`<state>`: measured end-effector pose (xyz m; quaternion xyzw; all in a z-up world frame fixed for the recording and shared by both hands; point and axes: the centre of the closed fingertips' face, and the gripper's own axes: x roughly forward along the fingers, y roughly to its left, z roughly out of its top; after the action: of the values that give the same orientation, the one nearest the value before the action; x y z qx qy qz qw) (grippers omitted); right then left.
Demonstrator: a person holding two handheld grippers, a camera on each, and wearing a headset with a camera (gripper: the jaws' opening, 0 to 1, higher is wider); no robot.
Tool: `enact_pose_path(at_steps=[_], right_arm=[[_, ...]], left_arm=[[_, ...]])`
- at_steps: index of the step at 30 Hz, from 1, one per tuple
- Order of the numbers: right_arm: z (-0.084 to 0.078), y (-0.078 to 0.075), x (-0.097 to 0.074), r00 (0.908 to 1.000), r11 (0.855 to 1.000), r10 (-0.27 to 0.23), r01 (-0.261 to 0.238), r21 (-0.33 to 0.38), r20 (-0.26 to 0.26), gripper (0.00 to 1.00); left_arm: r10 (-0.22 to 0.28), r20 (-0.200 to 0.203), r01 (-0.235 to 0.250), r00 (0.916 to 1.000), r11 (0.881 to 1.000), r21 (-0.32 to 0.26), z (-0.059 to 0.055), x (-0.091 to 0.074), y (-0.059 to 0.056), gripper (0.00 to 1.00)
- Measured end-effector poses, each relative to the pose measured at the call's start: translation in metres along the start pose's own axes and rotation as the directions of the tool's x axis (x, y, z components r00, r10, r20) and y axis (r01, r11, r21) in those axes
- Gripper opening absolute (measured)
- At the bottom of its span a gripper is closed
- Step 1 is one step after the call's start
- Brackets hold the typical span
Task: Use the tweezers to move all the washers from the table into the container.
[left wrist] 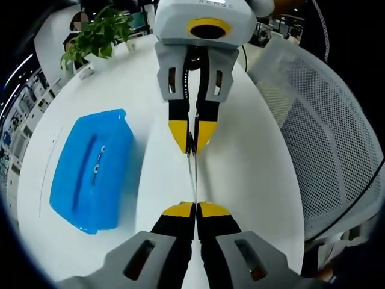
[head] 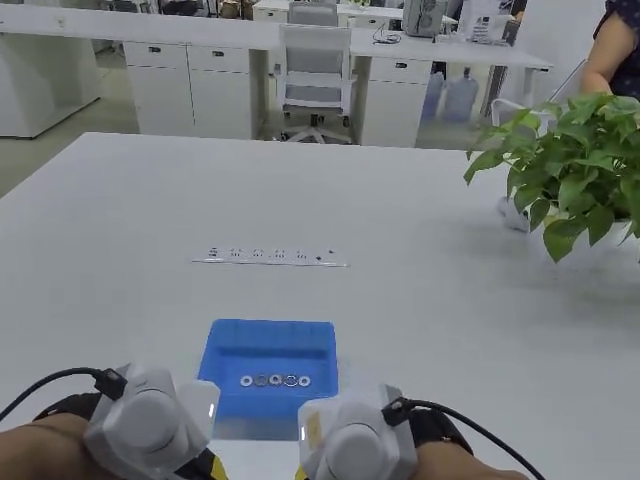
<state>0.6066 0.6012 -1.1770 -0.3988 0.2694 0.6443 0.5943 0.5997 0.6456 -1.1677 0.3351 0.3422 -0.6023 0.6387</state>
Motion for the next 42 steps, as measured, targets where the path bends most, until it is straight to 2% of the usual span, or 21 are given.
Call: enact_pose_path(at_steps=[8, 12, 30, 42], right_arm=[[0.001, 0.001, 0.01, 0.9997, 0.999, 0.024, -0.024, 0.028, -0.002, 0.07], [0.002, -0.002, 0.01, 0.9999, 0.999, 0.015, -0.015, 0.032, 0.004, 0.07], [0.002, -0.007, 0.01, 0.9998, 0.999, 0.013, -0.013, 0.032, 0.012, 0.11], [0.002, -0.008, 0.01, 0.9999, 0.999, 0.011, -0.011, 0.044, 0.008, 0.13]], left_arm=[[-0.004, -0.012, 0.004, 0.9999, 1.0, -0.026, -0.008, 0.006, 0.003, 0.05], [-0.005, -0.018, 0.005, 0.9998, 1.0, -0.03, -0.011, 0.007, 0.005, 0.05], [-0.005, -0.019, 0.004, 0.9998, 0.998, -0.058, -0.013, 0.009, 0.012, 0.05], [-0.01, -0.022, 0.008, 0.9997, 0.998, -0.063, -0.012, 0.01, 0.012, 0.05]])
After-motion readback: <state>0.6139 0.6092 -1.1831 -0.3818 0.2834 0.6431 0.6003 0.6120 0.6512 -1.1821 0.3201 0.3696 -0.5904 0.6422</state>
